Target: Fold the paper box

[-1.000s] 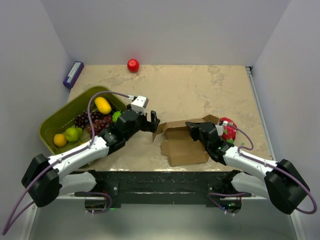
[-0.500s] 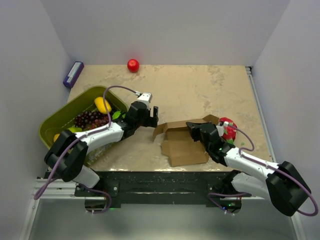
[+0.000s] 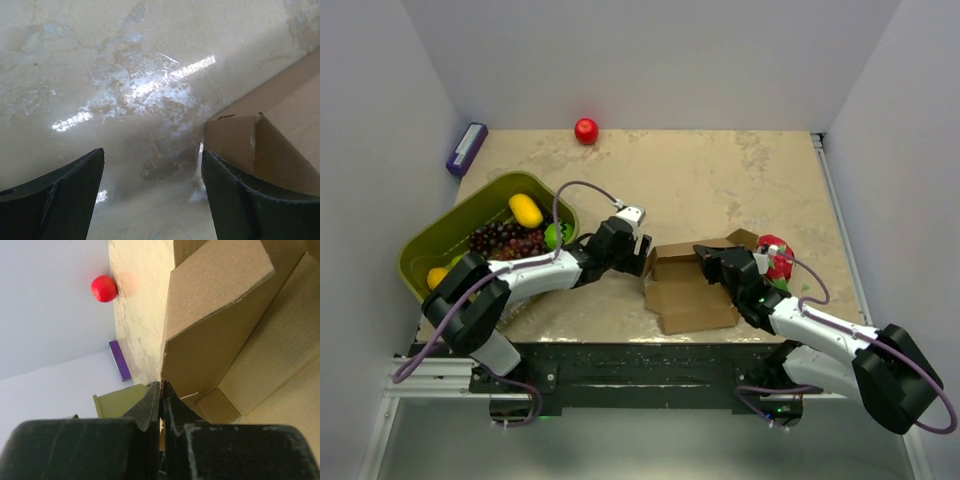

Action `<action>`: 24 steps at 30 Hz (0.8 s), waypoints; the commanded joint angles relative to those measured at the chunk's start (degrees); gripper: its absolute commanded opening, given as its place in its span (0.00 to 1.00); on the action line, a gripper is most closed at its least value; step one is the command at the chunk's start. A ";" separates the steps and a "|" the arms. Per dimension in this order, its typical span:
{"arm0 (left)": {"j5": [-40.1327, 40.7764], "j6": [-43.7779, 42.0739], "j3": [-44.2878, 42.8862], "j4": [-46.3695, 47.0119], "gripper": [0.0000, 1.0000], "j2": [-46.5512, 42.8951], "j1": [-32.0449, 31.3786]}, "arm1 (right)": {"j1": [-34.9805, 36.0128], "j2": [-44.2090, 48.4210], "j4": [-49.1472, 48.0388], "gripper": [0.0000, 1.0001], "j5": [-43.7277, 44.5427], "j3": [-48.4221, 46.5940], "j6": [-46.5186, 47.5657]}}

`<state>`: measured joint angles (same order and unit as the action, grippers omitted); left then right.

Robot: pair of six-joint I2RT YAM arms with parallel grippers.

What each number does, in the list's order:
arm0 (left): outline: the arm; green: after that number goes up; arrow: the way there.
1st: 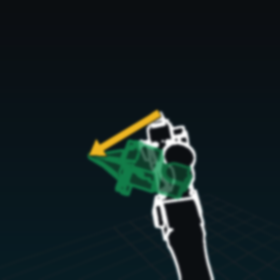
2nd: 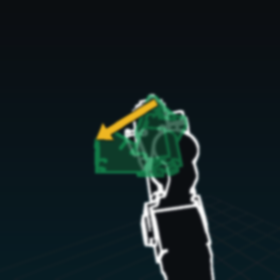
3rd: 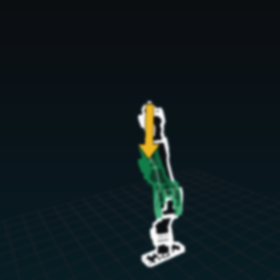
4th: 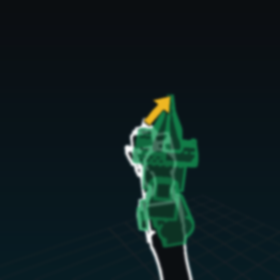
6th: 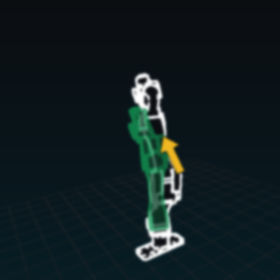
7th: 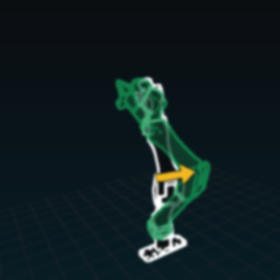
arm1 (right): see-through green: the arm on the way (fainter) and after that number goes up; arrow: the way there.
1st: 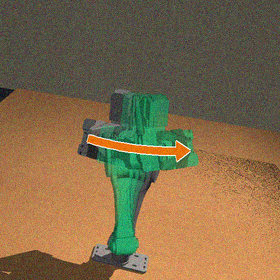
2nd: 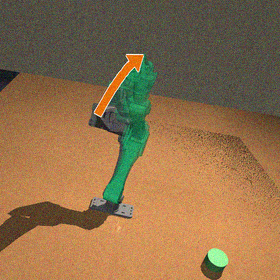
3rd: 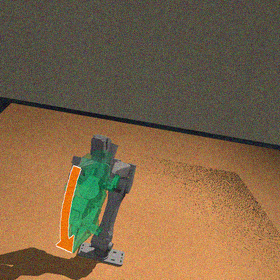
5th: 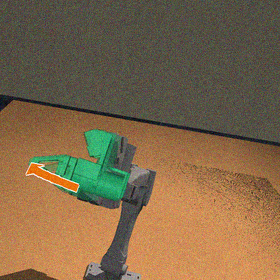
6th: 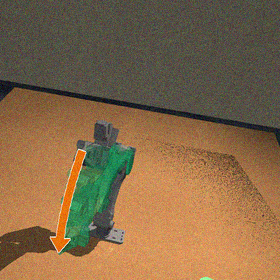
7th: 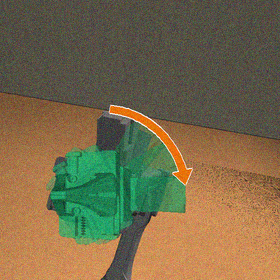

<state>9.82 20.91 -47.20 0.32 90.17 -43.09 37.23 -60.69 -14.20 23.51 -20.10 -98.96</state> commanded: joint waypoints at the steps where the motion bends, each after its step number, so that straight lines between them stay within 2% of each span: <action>1: 0.72 -0.96 -0.79 -0.23 0.83 -0.87 -2.17 | 0.30 -0.40 -0.83 0.00 3.56 0.23 -0.01; 6: -1.39 0.80 0.88 -0.14 0.83 -3.94 -3.05 | 0.21 -1.01 -1.10 0.00 3.39 -0.12 0.17; 8: 0.80 2.81 2.98 -0.23 0.83 -6.66 -3.66 | 0.30 -0.93 -1.01 0.00 3.48 -0.12 0.17; 9: 4.55 3.69 5.34 -0.14 0.83 -7.98 -4.71 | 0.30 -0.84 -0.92 0.00 3.56 -0.12 0.26; 11: 6.78 6.93 8.34 1.43 0.84 -12.28 -6.03 | 0.30 -0.66 -0.66 0.00 4.00 -0.20 0.26; 16: 7.14 13.10 18.01 5.92 0.85 -21.68 -9.55 | 0.38 -0.84 -0.66 0.00 4.18 -0.12 0.08; 21: 6.35 17.85 22.14 6.45 0.85 -25.13 -13.24 | 0.38 -0.40 -0.57 0.00 4.35 -0.38 0.43; 24: 4.60 19.26 23.12 10.04 0.86 -24.61 -13.60 | 0.30 -0.22 -0.48 0.00 4.35 -0.29 0.43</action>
<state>15.00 35.33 -25.45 3.73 65.93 -55.88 37.23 -61.49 -14.48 24.53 -20.10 -98.96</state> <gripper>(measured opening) 0.849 0.032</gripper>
